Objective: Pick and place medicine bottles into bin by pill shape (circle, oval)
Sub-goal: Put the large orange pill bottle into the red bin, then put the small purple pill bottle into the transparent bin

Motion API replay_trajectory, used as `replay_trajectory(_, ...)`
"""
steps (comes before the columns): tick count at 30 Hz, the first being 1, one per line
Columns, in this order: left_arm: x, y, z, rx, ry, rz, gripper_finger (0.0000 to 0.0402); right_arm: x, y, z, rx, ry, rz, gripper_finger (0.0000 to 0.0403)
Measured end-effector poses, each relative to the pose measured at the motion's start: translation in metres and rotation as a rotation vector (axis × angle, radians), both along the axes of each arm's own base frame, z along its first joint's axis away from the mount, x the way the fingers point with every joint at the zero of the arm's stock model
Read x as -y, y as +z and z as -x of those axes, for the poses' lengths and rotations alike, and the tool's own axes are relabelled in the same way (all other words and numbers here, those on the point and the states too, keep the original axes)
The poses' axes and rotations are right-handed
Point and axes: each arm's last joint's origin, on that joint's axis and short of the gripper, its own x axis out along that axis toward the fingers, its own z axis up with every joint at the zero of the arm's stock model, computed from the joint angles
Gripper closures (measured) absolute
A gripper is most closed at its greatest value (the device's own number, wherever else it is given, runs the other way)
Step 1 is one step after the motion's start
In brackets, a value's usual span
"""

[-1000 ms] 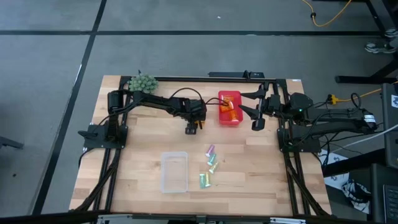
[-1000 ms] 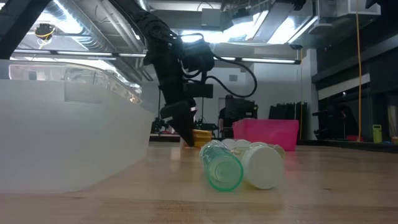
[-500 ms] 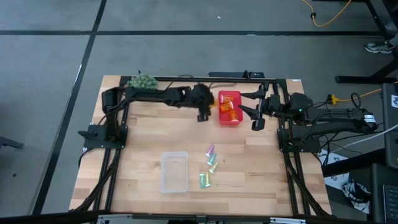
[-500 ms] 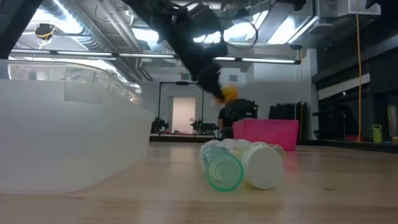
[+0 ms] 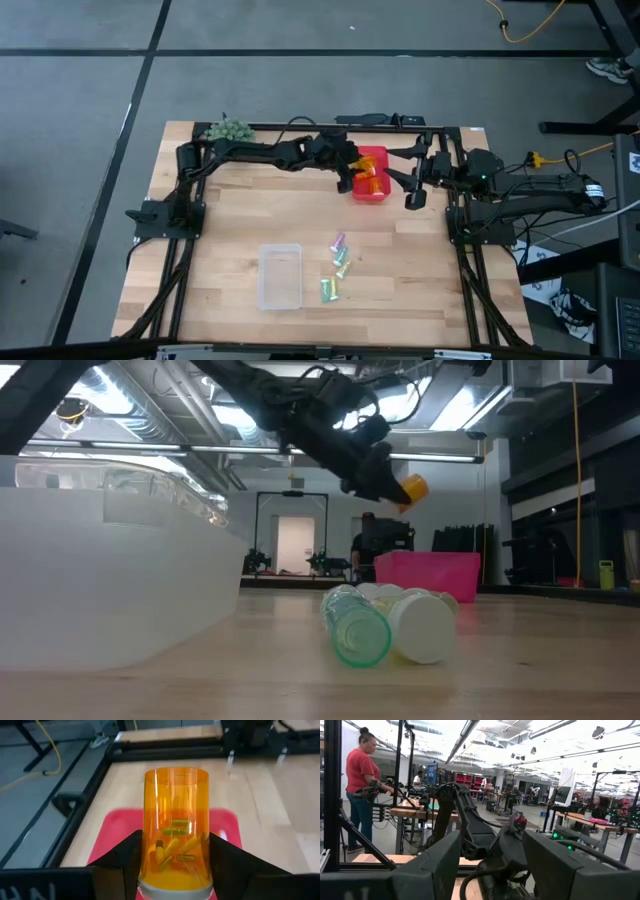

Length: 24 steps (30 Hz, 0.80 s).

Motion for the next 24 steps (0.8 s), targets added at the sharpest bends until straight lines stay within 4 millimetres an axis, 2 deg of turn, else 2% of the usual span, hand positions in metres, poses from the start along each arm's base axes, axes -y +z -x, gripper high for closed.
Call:
replay_trajectory(4, 0.004, -0.006, -0.014, 0.004, -0.019, -0.003, 0.0228, 0.0, 0.0, 0.0, 0.0, 0.0, 0.0, 0.0186)
replay_trajectory(9, 0.009, -0.011, -0.018, -0.02, 0.016, -0.034, 0.0223, 0.0, -0.001, 0.0, -0.011, 0.0, 0.0, 0.0186)
replay_trajectory(19, 0.008, -0.009, -0.018, -0.007, 0.039, -0.048, 0.0136, 0.0, -0.001, 0.0, -0.009, 0.0, 0.001, 0.0186)
replay_trajectory(24, 0.009, 0.001, -0.014, -0.013, 0.042, -0.042, 0.0121, 0.0, -0.001, 0.0, -0.01, 0.0, 0.001, 0.0186)
